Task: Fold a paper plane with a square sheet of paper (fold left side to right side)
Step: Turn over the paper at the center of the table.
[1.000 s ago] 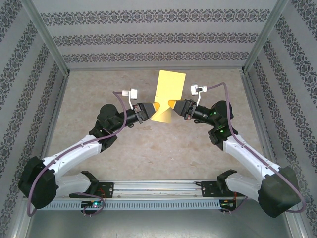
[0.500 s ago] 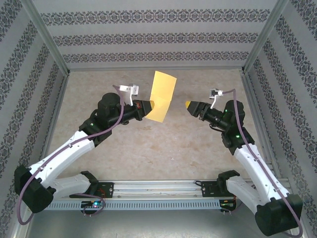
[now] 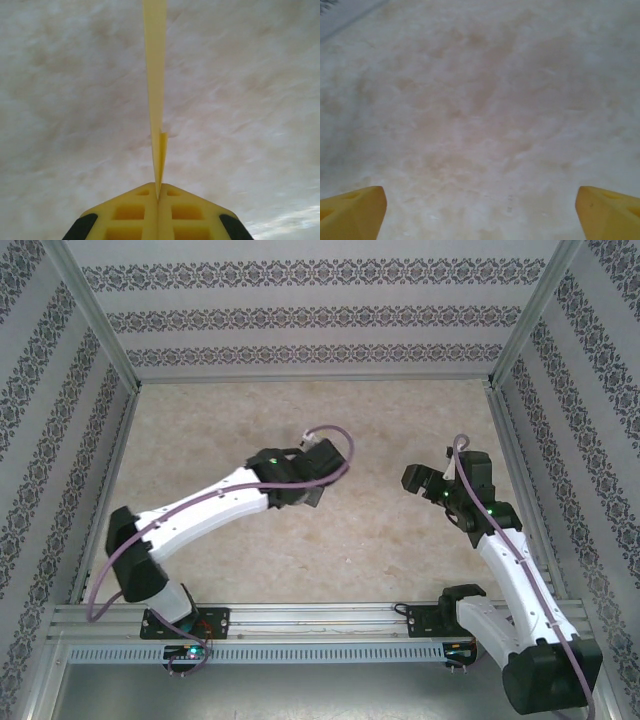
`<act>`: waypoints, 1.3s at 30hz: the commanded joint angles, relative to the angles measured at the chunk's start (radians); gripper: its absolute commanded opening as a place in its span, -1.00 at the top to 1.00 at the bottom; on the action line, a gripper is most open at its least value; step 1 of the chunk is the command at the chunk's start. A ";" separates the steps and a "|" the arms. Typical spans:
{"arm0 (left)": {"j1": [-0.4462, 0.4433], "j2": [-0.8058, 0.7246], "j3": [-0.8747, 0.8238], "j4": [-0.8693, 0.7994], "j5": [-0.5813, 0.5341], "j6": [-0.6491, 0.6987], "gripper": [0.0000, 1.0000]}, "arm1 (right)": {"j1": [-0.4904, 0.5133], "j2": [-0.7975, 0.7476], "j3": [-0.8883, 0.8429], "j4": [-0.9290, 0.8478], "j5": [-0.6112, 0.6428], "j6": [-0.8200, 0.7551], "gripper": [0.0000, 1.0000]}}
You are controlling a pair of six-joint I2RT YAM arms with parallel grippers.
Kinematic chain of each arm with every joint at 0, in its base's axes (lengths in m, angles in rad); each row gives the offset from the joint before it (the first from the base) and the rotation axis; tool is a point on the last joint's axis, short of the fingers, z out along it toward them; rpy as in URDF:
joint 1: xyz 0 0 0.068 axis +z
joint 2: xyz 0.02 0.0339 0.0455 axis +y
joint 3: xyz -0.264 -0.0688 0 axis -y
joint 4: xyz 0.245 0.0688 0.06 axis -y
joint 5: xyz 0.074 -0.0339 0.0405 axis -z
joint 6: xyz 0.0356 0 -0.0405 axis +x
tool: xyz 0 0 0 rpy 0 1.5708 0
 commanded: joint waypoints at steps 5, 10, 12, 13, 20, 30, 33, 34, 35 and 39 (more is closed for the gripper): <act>-0.098 0.152 0.029 -0.329 -0.302 -0.273 1.00 | -0.070 0.012 -0.062 -0.009 0.028 0.036 -0.96; -0.120 0.257 -0.004 -0.319 -0.247 -0.397 1.00 | -0.076 -0.004 -0.085 -0.006 0.018 0.029 -0.96; -0.126 0.279 -0.023 -0.252 -0.178 -0.401 1.00 | -0.078 -0.004 -0.092 -0.005 0.007 0.026 -0.96; -0.127 0.276 -0.050 -0.181 -0.122 -0.395 1.00 | -0.079 -0.002 -0.096 -0.002 -0.001 0.023 -0.96; -0.109 0.259 -0.218 0.254 0.195 -0.444 1.00 | -0.082 0.017 -0.120 0.034 -0.081 0.042 -0.96; -0.083 0.242 -0.228 0.483 0.395 -0.402 0.13 | -0.082 0.077 -0.131 0.040 -0.265 0.036 -0.96; -0.046 0.155 -0.304 0.611 0.470 -0.397 -0.04 | -0.082 0.102 -0.126 0.041 -0.324 0.034 -0.89; -0.027 0.118 -0.331 0.652 0.495 -0.397 -0.09 | -0.082 0.111 -0.125 0.045 -0.352 0.034 -0.84; -0.007 0.082 -0.357 0.687 0.509 -0.396 -0.10 | -0.082 0.122 -0.123 0.051 -0.383 0.040 -0.77; 0.074 -0.055 -0.442 0.769 0.531 -0.334 -0.12 | -0.062 0.182 -0.120 0.113 -0.521 0.106 -0.41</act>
